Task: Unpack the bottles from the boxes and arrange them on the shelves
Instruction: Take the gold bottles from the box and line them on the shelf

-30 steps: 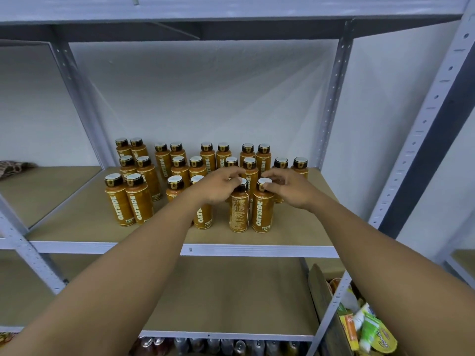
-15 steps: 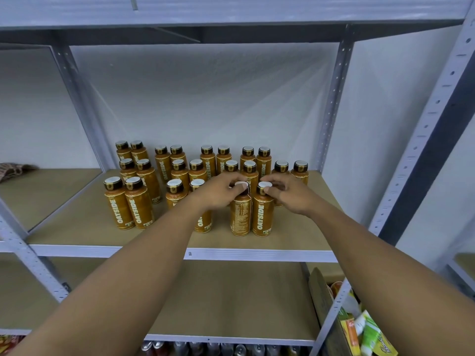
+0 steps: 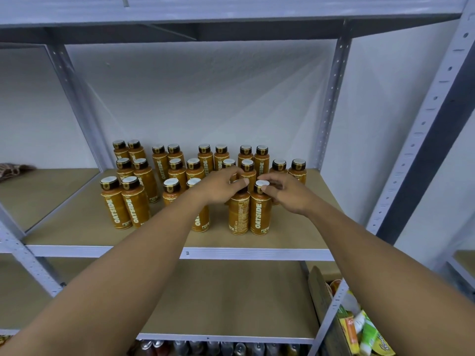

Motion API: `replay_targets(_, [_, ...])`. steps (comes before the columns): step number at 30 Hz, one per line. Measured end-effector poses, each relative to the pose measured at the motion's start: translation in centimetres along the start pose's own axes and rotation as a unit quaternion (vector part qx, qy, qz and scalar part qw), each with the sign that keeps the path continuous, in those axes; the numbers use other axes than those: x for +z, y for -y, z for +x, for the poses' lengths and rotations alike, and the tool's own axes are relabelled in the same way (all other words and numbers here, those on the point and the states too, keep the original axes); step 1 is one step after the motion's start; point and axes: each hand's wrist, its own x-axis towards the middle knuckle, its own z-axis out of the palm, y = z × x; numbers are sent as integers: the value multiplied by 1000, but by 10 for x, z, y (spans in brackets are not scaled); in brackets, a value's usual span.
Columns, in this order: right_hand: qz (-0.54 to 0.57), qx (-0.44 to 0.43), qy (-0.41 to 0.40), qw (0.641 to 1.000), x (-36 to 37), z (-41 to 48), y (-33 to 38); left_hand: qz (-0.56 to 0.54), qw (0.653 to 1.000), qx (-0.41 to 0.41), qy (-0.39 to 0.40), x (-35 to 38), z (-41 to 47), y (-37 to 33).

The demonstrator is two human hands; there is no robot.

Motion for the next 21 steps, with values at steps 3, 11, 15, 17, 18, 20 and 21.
replay_targets(3, [1, 3, 3, 1000, 0, 1, -1, 21, 998, 2, 62, -16, 4, -3])
replay_targets(11, [-2, 6, 7, 1000, 0, 1, -2, 46, 984, -14, 170, -31, 9, -8])
replay_targets(15, [-2, 2, 12, 1000, 0, -1, 2, 19, 985, -29, 168, -29, 10, -8])
replay_targets(17, [2, -1, 13, 1000, 0, -3, 3, 13, 986, -30, 161, -27, 10, -8])
replay_targets(18, [5, 0, 12, 1000, 0, -3, 4, 11, 988, -29, 154, -26, 10, -7])
replay_targets(20, [9, -2, 13, 1000, 0, -4, 3, 7, 991, -25, 132, -21, 7, -4])
replay_targets(21, [9, -1, 12, 1000, 0, -4, 3, 6, 993, -21, 117, -17, 6, -2])
